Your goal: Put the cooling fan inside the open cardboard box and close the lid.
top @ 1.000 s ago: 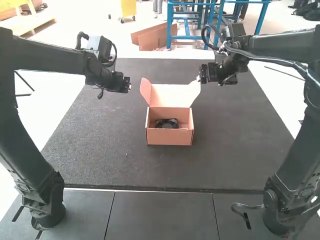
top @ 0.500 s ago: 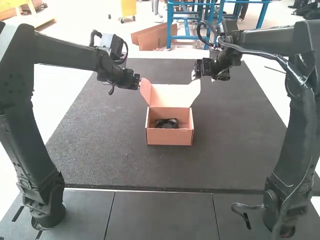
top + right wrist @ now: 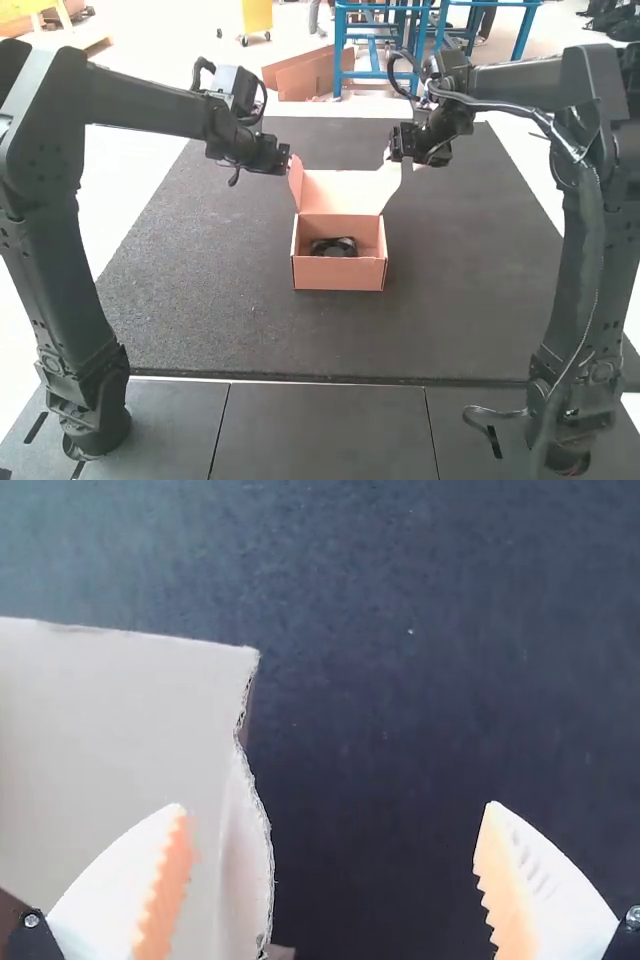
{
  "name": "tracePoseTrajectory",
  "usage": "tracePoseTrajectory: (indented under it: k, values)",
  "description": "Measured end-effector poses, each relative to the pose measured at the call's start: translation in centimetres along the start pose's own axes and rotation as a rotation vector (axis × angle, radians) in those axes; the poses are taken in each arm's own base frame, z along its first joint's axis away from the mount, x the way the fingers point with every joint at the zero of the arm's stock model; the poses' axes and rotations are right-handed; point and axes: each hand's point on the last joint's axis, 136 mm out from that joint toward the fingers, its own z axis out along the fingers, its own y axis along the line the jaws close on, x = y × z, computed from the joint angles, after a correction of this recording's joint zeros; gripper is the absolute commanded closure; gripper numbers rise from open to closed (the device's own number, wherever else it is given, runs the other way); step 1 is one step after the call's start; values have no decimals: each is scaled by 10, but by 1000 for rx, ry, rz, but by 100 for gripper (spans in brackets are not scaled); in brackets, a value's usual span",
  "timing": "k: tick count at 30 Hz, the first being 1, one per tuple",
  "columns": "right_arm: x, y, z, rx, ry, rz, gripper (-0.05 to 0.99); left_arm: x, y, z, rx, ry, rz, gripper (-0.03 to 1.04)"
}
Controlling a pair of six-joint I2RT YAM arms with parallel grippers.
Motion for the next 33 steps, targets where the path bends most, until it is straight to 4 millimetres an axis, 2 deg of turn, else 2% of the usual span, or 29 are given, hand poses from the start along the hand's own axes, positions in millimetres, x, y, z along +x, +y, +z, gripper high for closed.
tracePoseTrajectory:
  k: [6, 12, 18, 24, 26, 28, 33]
  values:
    - [-4, 2, -2, -8, -10, -2, 56, -4, -1, -1, 2, -8, 0, 4]
    - [-4, 2, -2, -8, -10, -1, 60, -3, -2, -1, 4, -4, 3, 4]
    - [-4, 5, -2, -24, -8, 2, 75, -2, -3, -1, 4, -3, 3, 4]
    - [2, 10, -2, -46, 17, 8, 78, -1, -2, -1, 3, 3, 4, 4]
    - [5, 15, -2, -56, 27, 5, 85, 0, -2, -1, 3, 7, 4, 4]
    - [4, 19, -2, -67, 25, 0, 85, 0, -2, -1, 3, 9, 4, 4]
    - [2, 25, -3, -81, 21, -4, 95, 3, -2, -1, 2, 18, 5, 4]
